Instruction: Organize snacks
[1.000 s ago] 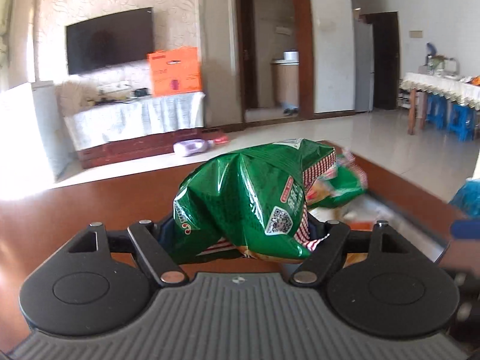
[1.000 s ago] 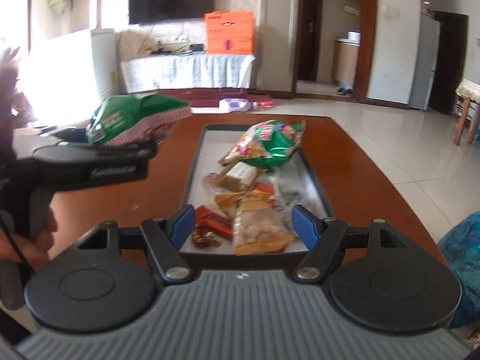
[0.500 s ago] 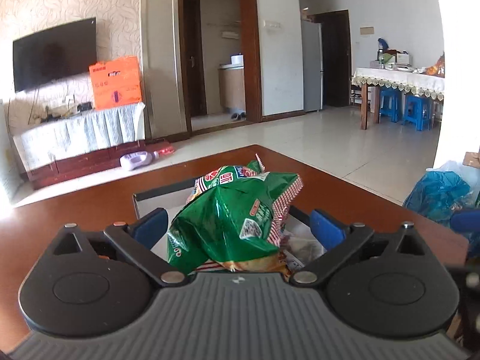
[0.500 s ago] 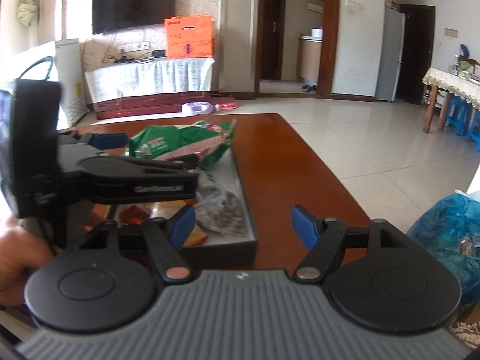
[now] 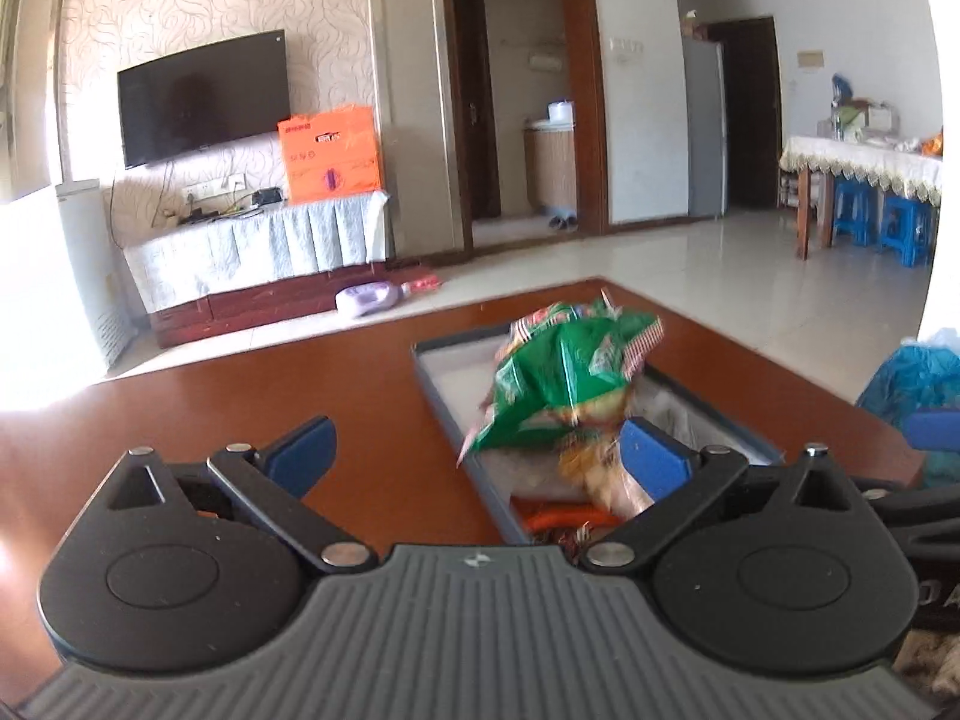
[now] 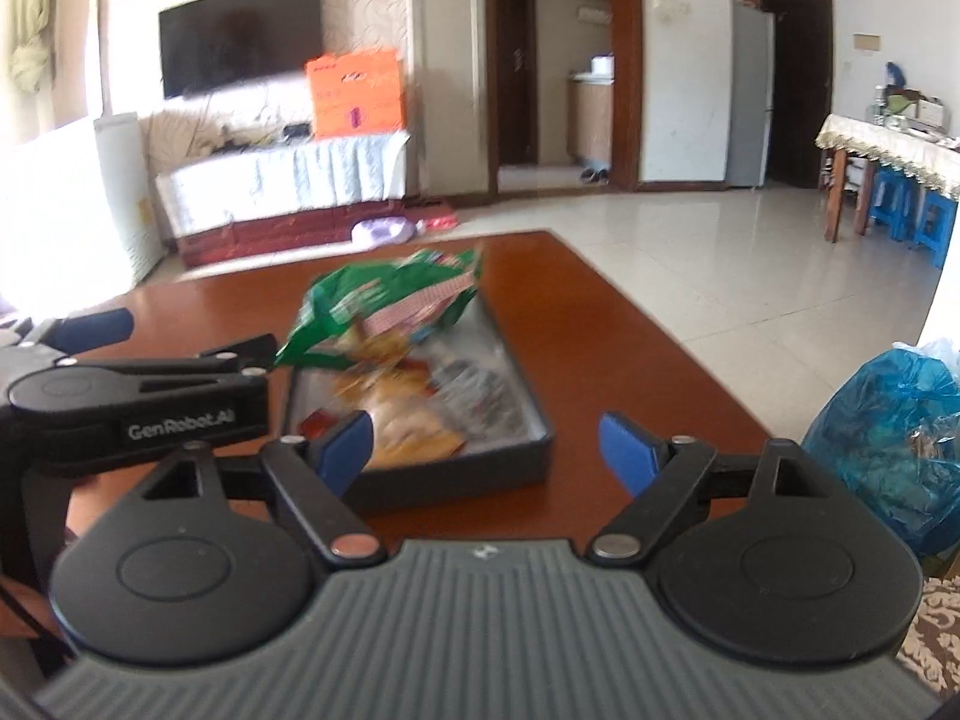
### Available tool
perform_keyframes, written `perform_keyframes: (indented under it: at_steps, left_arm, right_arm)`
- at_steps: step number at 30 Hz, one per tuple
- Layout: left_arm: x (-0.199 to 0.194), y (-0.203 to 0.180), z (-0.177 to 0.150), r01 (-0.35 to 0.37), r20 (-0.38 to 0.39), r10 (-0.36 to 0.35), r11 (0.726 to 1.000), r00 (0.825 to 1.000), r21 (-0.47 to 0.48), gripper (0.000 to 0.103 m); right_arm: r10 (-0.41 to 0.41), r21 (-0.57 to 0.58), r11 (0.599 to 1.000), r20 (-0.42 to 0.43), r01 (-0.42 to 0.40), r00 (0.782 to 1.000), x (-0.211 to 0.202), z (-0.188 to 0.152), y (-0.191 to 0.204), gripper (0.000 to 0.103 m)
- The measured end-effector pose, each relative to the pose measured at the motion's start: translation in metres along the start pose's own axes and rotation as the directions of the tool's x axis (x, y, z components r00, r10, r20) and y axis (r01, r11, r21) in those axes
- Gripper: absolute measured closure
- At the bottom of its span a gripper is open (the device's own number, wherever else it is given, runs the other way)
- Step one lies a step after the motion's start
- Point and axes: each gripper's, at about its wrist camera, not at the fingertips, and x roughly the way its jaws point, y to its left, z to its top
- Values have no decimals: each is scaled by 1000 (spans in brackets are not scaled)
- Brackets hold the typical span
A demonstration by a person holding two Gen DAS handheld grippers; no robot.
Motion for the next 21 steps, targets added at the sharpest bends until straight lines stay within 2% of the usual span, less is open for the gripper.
perform_keyframes:
  at_steps: [2, 6, 15, 18, 21]
  left_arm:
    - [-8, 10, -7, -13, -15, 13, 1000, 1000, -7, 0]
    - [-24, 21, -16, 6, -45, -8, 999, 999, -43, 0]
    - [-36, 3, -27, -41, -34, 42, 998, 999, 47, 0]
    - [-31, -1, -26, -59, -55, 62, 997, 997, 54, 0]
    - [-31, 1, -26, -56, -42, 57, 998, 998, 31, 0]
  right_arm:
    - [1, -17, 1000, -18, -1, 1000, -6, -2, 6, 18]
    - [-10, -42, 999, -46, 8, 999, -14, -10, 13, 18]
    - [-28, -41, 999, -82, 25, 996, -14, -22, 9, 18]
    - [-21, -21, 1000, -87, 19, 996, -13, -23, 5, 18]
    - [-18, -12, 1000, -85, 17, 996, -12, -23, 4, 18]
